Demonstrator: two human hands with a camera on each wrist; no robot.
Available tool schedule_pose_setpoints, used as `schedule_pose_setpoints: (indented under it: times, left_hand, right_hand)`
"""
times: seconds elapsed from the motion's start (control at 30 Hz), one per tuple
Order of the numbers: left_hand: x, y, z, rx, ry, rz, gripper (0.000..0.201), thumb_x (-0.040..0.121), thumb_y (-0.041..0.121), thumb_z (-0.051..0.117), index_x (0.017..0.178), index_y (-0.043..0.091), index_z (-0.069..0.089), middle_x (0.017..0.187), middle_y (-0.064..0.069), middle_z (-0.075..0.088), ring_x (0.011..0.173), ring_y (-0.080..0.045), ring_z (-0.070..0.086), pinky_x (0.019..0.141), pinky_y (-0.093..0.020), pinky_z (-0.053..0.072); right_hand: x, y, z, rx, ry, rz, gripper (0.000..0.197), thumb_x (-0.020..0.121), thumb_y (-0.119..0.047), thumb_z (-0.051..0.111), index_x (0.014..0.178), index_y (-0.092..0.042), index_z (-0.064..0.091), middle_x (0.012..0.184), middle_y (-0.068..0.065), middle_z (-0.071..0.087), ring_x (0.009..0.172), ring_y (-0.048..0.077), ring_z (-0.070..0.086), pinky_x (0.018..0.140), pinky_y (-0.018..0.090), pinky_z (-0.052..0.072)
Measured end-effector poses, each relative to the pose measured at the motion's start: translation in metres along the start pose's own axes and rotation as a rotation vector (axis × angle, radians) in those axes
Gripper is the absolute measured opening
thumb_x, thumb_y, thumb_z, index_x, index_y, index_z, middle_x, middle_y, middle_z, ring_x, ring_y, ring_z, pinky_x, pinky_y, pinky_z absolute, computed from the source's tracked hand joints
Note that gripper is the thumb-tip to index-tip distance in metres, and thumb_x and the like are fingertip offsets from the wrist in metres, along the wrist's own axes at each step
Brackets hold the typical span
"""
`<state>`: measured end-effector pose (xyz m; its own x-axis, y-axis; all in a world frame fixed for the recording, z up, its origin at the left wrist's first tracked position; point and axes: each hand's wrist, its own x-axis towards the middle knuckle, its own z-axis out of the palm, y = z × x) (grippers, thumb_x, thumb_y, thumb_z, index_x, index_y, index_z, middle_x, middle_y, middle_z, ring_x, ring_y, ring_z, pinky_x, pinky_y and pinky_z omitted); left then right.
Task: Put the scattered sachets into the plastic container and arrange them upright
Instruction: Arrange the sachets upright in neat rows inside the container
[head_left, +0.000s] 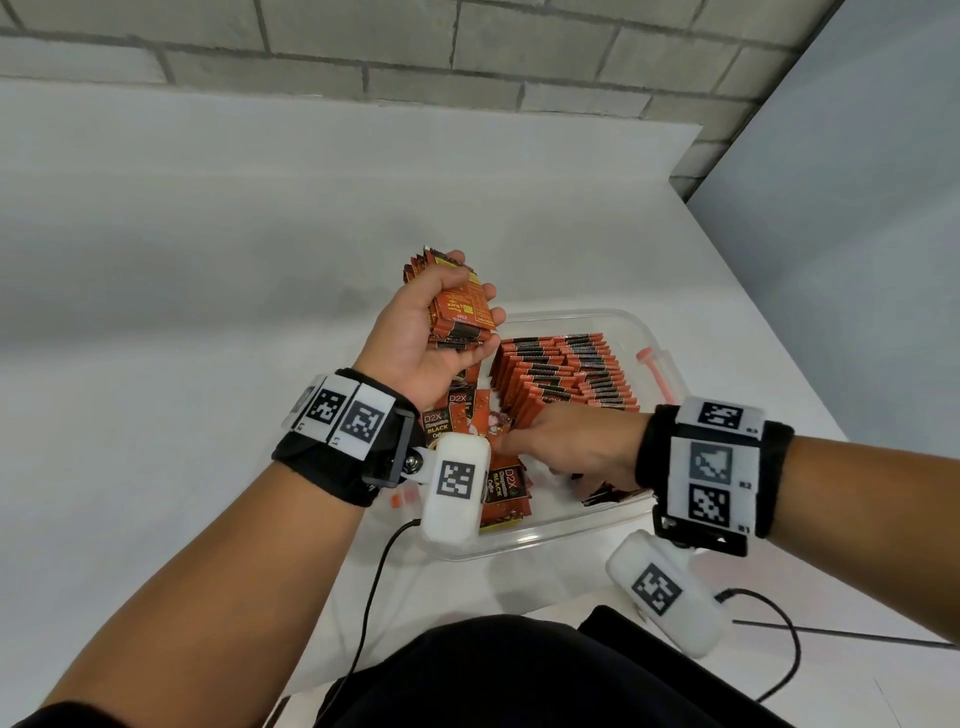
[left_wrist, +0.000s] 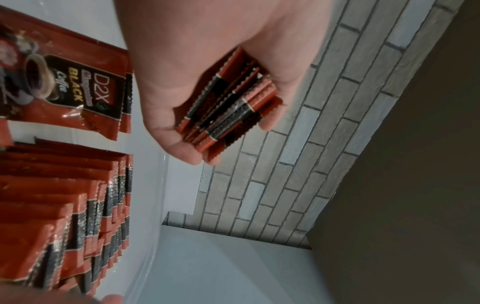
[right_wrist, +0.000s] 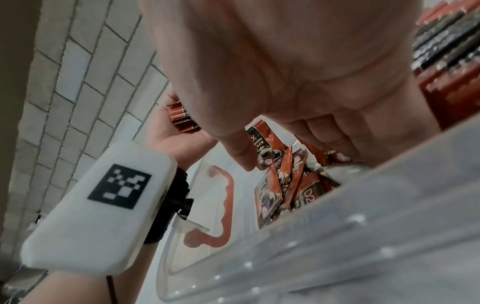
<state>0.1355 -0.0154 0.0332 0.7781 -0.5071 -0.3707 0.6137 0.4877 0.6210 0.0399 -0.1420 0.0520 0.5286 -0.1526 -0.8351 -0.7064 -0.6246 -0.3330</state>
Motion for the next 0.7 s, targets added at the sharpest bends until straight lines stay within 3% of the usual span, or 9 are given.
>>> schedule_pose_setpoints:
  times: [0.07,0.13,0.3,0.53,0.7]
  left_hand:
    - [0.0,0.0,0.003,0.01,0.0,-0.008,0.012,0.092,0.019,0.053,0.1,0.024,0.059,0.097,-0.01,0.065,0.08,-0.024,0.064,0.068,-0.033,0.051]
    - [-0.001,0.002,0.005,0.011,0.0,-0.006,0.011,0.092,0.019,0.053,0.1,0.024,0.059,0.096,-0.01,0.064,0.079,-0.023,0.063,0.067,-0.032,0.051]
    - [-0.004,0.014,0.004,-0.002,-0.002,0.052,0.01,0.091,0.019,0.053,0.098,0.024,0.06,0.097,-0.01,0.065,0.079,-0.024,0.064,0.068,-0.031,0.052]
    - [-0.014,0.033,-0.034,-0.077,0.015,0.105,0.019,0.082,0.021,0.058,0.1,0.024,0.057,0.097,-0.009,0.065,0.081,-0.023,0.064,0.073,-0.033,0.052]
    - [-0.015,0.02,-0.038,-0.131,0.01,0.088,0.025,0.075,0.022,0.059,0.1,0.022,0.057,0.096,-0.01,0.064,0.08,-0.023,0.064,0.072,-0.033,0.052]
  right_hand:
    - [0.002,-0.002,0.003,0.058,-0.024,0.012,0.063,0.088,-0.046,0.06,0.139,-0.012,0.042,0.138,0.005,0.047,0.123,0.029,0.047,0.097,0.049,0.047]
    - [0.004,-0.003,0.004,0.092,-0.023,0.023,0.065,0.087,-0.043,0.062,0.14,-0.012,0.041,0.143,0.006,0.044,0.123,0.029,0.048,0.097,0.05,0.047]
    - [0.006,0.003,0.007,0.118,-0.032,0.027,0.058,0.09,-0.038,0.061,0.137,-0.01,0.044,0.141,0.008,0.046,0.118,0.027,0.05,0.093,0.045,0.049]
    - [0.008,0.003,0.014,0.138,-0.032,0.023,0.049,0.089,-0.024,0.058,0.134,-0.009,0.048,0.139,0.008,0.048,0.12,0.027,0.049,0.084,0.041,0.05]
    - [0.01,0.0,0.021,0.216,-0.037,0.007,0.039,0.09,-0.012,0.052,0.129,-0.006,0.049,0.134,0.008,0.05,0.119,0.027,0.049,0.092,0.045,0.048]
